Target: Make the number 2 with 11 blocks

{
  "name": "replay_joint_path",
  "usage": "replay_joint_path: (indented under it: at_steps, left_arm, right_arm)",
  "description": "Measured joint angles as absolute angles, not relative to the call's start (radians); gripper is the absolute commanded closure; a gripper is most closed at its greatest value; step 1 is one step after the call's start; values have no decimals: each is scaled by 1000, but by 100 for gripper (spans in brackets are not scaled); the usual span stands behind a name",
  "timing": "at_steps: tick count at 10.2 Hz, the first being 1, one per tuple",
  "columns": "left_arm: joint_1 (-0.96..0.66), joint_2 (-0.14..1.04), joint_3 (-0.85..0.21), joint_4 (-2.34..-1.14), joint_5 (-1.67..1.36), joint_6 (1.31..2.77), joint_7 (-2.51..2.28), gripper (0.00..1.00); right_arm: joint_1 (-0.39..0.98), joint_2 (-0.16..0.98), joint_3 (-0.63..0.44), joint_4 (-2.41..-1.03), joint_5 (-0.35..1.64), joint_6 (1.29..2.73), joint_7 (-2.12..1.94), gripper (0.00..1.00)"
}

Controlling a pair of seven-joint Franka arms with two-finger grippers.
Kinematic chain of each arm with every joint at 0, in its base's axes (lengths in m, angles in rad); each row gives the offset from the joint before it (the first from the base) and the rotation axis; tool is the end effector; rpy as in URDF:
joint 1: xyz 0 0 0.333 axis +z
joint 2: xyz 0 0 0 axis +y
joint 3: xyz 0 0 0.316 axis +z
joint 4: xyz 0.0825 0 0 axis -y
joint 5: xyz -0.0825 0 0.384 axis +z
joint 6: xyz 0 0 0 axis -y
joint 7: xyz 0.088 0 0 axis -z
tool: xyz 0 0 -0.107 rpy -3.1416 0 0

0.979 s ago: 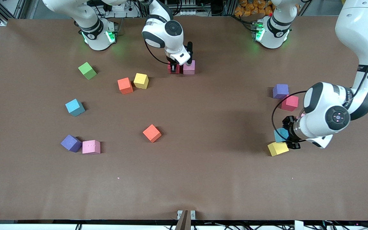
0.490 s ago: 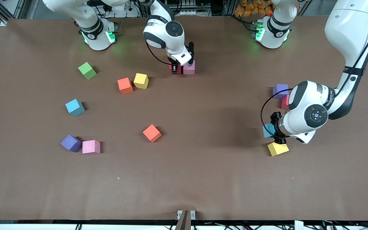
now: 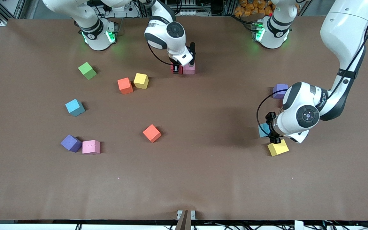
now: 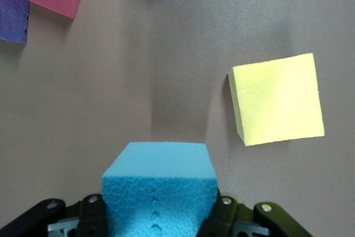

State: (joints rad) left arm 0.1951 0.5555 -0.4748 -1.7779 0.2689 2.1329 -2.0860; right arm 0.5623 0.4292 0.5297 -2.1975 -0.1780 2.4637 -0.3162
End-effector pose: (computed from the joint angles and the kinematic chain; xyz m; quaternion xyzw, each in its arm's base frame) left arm 0.6256 -0.1433 0.2630 -0.6614 -0.7472 0.0379 0.0529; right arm 0.2460 0.4867 0.2042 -0.7218 -0.6884 0.0629 0.0332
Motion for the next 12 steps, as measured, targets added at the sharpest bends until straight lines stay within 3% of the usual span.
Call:
replay_joint_path:
  at_steps: [3, 6, 8, 10, 12]
  left_arm:
    - [195, 555, -475, -1778, 269, 2134, -2086, 100]
    - [195, 555, -475, -1779, 269, 2134, -2086, 100]
    - [195, 555, -475, -1779, 269, 2134, -2086, 100]
    - [195, 556, -475, -1780, 269, 2141, -2086, 100]
    - [195, 559, -475, -1782, 269, 2151, -2086, 100]
  right_arm:
    - [562, 432, 530, -2192, -178, 2464, -317, 67]
    - [562, 433, 530, -2191, -178, 2464, -325, 47]
    - [562, 433, 530, -2189, -178, 2464, -326, 46]
    - [562, 433, 530, -2188, -178, 2464, -326, 34]
    - [563, 434, 531, -2188, -178, 2464, -327, 33]
